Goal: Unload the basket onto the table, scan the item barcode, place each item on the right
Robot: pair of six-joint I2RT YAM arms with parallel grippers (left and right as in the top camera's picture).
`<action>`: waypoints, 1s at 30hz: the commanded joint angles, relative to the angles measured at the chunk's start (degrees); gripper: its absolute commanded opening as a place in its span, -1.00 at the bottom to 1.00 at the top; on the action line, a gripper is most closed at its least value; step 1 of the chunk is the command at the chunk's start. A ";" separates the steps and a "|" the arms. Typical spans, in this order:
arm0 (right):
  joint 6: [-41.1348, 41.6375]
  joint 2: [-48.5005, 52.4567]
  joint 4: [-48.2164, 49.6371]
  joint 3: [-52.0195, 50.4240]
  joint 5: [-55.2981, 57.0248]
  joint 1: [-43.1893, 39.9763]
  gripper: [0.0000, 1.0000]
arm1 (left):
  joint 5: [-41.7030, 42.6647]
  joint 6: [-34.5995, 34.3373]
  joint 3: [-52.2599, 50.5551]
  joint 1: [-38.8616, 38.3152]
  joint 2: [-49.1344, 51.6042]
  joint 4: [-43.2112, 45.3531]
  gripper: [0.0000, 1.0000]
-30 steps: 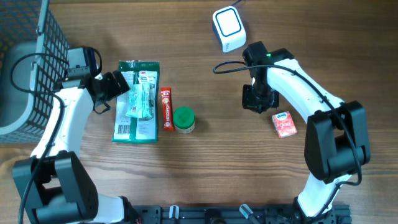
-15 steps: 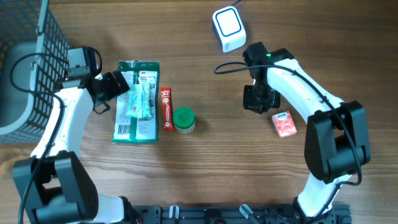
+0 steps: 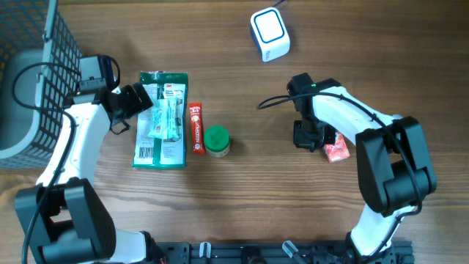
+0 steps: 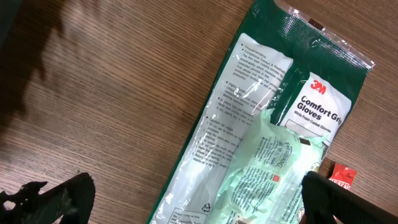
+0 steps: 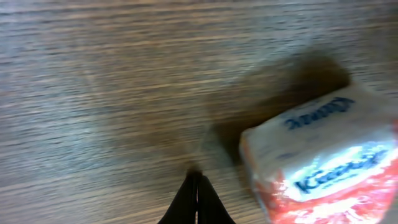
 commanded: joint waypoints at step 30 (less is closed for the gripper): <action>2.80 0.63 -2.75 -3.28 16.06 -10.05 -0.91 | 0.46 -0.31 0.52 0.22 -1.18 0.15 1.00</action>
